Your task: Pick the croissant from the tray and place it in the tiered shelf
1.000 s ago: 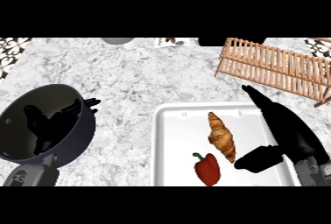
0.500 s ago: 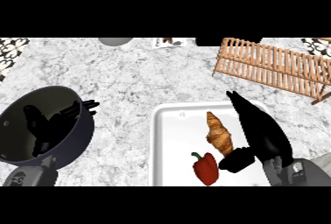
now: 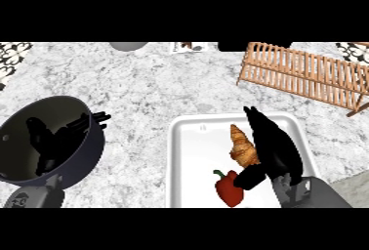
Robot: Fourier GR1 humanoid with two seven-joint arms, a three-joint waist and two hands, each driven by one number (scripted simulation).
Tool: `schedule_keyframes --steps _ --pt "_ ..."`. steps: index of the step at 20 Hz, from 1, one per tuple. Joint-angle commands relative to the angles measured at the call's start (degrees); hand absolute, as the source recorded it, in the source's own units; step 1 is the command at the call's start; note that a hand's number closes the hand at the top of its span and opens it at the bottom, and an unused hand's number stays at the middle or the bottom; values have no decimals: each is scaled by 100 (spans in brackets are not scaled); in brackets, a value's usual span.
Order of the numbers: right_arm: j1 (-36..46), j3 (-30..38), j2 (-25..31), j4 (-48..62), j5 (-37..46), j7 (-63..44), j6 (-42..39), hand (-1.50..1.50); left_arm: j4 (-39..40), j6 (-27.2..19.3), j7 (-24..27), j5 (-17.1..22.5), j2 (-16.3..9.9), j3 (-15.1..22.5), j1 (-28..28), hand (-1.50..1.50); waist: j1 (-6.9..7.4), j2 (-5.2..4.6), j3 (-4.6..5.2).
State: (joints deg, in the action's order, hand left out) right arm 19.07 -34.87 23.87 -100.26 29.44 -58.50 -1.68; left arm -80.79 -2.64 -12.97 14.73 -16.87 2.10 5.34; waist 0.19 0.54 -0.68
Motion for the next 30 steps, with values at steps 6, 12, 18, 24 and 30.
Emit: schedule_keyframes --steps 6,12,18,24,30 --pt "-121 8 -263 665 685 42 191 -150 402 -131 -243 -172 208 -12 -283 0 -9 -62 67" --pt "55 114 -611 1361 1049 479 474 -150 126 -142 -338 -201 290 -115 -378 0 31 -61 65" --pt "-237 237 -700 1592 1042 1123 739 -150 321 -101 -212 -409 448 -68 -304 0 -1 -64 66" --pt "-199 276 -823 1978 1117 1483 714 -150 167 73 -563 -260 252 -343 -264 0 24 -62 65" --pt "296 69 -947 2600 840 2089 -107 150 376 253 -438 -214 237 -489 -195 0 66 -80 66"
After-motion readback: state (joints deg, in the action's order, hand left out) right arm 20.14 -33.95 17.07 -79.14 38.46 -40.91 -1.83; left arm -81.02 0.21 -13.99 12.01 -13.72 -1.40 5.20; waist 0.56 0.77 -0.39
